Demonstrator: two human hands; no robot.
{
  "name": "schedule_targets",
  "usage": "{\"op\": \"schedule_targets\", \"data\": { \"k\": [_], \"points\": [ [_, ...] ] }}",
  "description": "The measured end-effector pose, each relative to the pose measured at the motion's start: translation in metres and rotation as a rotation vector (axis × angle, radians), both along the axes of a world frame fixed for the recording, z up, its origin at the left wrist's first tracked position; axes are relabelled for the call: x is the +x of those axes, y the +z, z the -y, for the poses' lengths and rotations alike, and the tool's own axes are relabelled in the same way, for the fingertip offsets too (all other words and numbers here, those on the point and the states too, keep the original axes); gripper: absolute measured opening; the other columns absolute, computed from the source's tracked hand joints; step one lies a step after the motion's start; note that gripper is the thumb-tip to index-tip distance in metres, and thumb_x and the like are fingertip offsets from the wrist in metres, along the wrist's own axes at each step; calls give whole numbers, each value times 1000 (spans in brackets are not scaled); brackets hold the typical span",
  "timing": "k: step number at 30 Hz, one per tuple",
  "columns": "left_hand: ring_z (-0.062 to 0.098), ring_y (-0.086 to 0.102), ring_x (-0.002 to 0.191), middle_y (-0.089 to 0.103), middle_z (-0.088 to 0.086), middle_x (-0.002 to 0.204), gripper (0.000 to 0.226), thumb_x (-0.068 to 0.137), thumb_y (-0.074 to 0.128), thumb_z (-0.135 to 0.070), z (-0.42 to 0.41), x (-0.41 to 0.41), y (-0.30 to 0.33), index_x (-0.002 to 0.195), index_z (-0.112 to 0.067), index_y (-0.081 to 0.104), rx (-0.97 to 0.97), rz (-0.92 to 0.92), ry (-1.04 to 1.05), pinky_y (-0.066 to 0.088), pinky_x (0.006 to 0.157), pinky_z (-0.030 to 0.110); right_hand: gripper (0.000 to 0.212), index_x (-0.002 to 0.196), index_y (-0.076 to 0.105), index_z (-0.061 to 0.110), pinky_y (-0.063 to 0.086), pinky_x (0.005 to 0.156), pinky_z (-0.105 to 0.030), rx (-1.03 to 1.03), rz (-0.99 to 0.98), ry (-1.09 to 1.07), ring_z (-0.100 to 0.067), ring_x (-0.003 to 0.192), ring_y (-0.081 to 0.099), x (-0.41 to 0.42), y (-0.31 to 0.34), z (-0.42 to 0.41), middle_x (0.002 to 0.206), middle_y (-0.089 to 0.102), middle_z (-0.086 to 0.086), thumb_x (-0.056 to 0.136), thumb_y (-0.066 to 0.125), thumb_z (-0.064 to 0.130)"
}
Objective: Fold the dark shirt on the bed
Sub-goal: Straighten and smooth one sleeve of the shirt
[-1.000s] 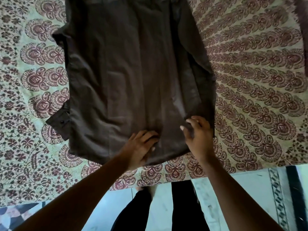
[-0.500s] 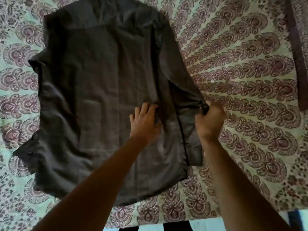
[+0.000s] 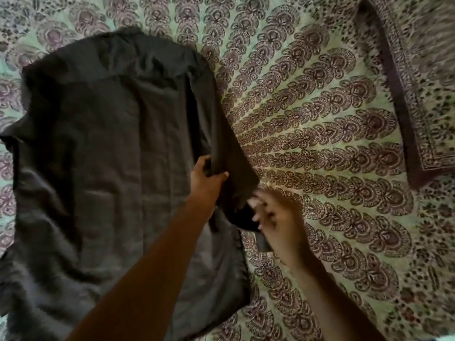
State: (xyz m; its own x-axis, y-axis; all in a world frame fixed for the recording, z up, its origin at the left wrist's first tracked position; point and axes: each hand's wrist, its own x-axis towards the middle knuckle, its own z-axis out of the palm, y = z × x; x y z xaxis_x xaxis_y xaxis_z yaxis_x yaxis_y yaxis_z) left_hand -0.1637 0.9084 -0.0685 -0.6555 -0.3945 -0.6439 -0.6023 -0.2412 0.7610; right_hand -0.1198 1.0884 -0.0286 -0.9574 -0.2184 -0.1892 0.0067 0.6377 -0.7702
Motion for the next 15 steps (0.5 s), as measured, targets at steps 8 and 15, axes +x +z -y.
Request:
{"op": "schedule_targets", "data": {
  "k": [8,15],
  "points": [
    [7,68,85,70,1,103,38,88,75,2,4,3,-13,114,-17,54,-20,7,-1,57,61,16,64,104,63,24,54,93,-49,456,377,-2,-34,116,53,-68,-55,19,123,50,-10,71,66,79],
    [14,64,82,63,8,103,46,87,76,2,-13,-9,-14,115,-15,44,52,30,-11,58,72,24,11,102,65,12,51,66,-19,-147,310,-442,-4,84,70,-68,-7,-4,96,70,-2,94,71,16]
  ]
}}
